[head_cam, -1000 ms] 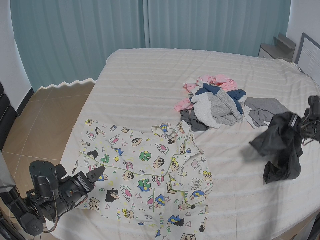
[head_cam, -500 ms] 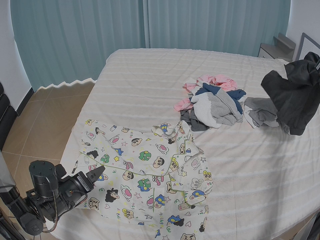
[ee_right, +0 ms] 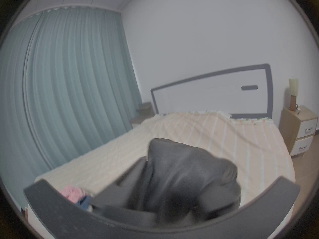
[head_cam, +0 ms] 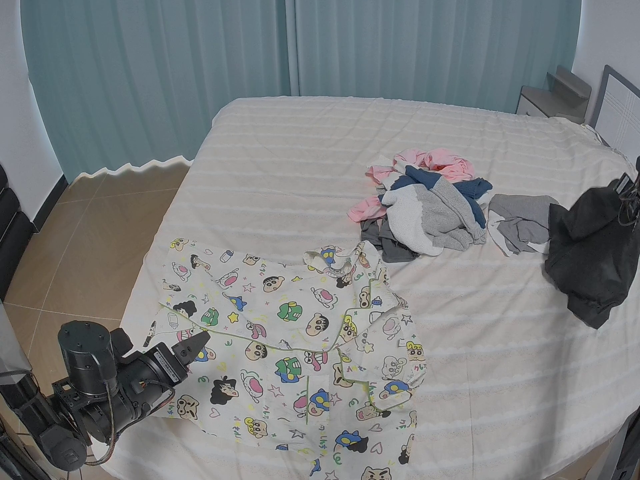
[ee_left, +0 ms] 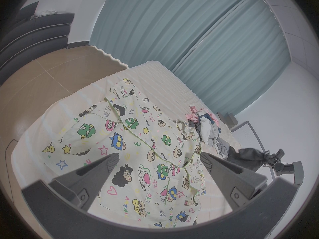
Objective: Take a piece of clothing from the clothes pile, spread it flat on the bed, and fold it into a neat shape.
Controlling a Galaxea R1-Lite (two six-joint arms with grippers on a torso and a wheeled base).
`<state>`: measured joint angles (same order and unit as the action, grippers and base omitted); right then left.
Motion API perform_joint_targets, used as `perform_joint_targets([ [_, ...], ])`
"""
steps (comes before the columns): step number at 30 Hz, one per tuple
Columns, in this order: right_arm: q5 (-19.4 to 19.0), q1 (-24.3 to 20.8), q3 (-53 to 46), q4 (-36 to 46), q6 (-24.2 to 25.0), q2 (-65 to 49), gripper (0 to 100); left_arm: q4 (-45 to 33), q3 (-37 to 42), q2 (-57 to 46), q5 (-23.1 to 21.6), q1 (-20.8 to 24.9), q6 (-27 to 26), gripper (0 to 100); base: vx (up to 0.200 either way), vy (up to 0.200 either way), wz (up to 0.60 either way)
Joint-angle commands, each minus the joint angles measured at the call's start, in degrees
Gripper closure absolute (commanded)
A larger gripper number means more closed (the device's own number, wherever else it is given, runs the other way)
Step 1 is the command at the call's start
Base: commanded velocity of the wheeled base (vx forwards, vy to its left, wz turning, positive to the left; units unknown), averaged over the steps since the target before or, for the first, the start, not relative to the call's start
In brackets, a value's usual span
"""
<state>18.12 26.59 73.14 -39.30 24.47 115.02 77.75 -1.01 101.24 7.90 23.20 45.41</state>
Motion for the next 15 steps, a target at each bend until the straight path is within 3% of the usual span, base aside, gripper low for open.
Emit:
perform_joint_targets([
  [1,-3.6,-1.7,-5.2,0.9,0.0,0.5,0,0.0,0.9,0.1,0.0,0.0,0.1,0,0.0,0.0,0.0],
  [6,-3.4,-2.6,-5.0,5.3,0.2,-1.0,0,0.0,0.9,0.1,0.1,0.0,0.0,0,0.0,0.0,0.0],
  [12,-4.1,-2.2,-4.1,21.2,-0.4,-4.2,0,0.0,0.8,0.1,0.1,0.1,0.0,0,0.0,0.0,0.0],
  [15,-5.5,-0.6,-0.1,21.9,3.6,-3.2,0,0.0,0.9,0.0,0.1,0.1,0.0,0,0.0,0.0,0.0],
])
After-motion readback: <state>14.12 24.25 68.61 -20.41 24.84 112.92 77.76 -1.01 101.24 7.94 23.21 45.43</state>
